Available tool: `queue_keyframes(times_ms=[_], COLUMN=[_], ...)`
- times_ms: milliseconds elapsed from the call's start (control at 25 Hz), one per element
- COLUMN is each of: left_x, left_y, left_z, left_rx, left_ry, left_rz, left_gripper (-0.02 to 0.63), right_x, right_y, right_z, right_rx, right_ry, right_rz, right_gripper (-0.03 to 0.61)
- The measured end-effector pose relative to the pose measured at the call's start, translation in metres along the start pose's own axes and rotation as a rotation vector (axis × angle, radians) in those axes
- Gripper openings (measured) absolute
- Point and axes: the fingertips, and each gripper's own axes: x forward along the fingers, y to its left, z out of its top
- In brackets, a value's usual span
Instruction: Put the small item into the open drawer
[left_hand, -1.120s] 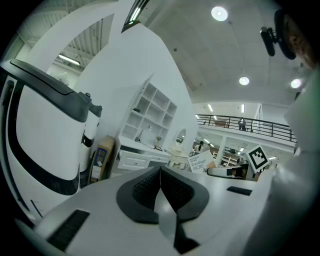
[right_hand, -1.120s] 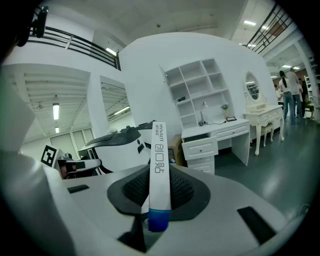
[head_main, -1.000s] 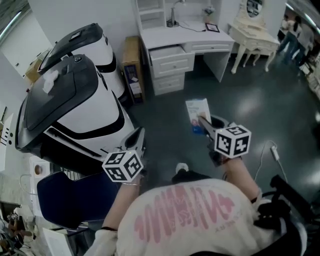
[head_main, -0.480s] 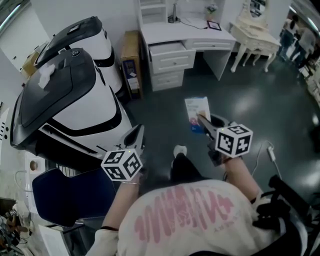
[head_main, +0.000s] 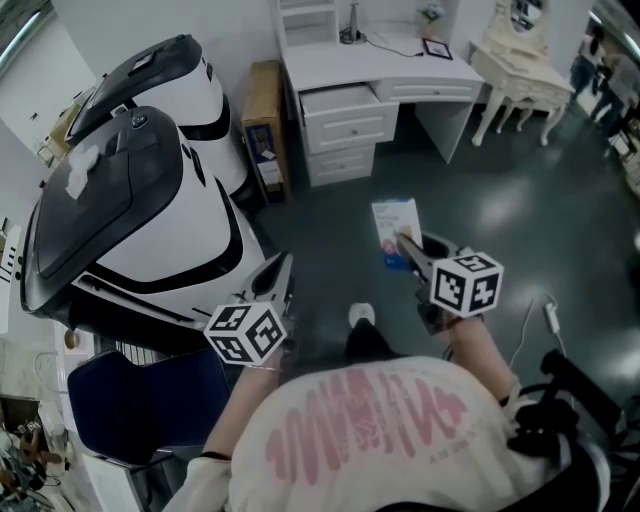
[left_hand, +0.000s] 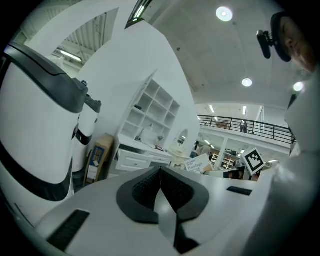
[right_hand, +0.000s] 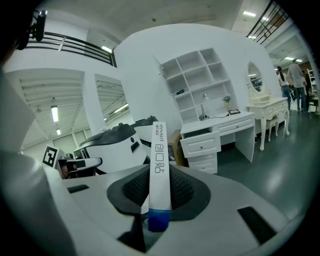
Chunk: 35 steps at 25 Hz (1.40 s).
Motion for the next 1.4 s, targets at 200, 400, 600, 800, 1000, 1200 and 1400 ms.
queue_keyframes(times_ms=[200,400,600,800,1000,1200,1400], left_x=[0.055,0.118,0.183,0.233,0.257,0.267,0.279], left_y=[0.015,0.034,0.042,0.050,0.067,0.081,0.090], left_z=[0.028,0.062,0.091,0.109,0.113,0.103,0.093], left_rx=[0.035,0.026,0.022,0.035,0.037,0.018,0.013], left_ry=[-0.003,-0.033,-0.048,-0.055,-0.064,-0.048,-0.014], left_rz=[-0.003,0.011,0.005,0.004,0.032,0.069,0.058], left_gripper=[0.031,0.031,0.031,0.031,0.031,0.031,0.031], right_x=[0.044,0.088,0.128,0.163,0.190,0.205,0.218], right_y=[-0.035,-0.069,-0.102,-0.134,-0.153,-0.171,-0.180], right_z=[0.036,0.082,0.133,0.170,0.182,0.167,0.152], right_rx=[-0.007,-0.030,-0.054,-0.062,-0.050,-0.004,0.030], right_ry=[-0.009,-0.017,-0.033,-0.056,-0.065,-0.027,0.007], right_rz=[0.018,0.040,0.080,0.098,0.115,0.109,0.100], right_gripper=[0.091,0.091,0.091,0.091,0.091,0.091,0.091])
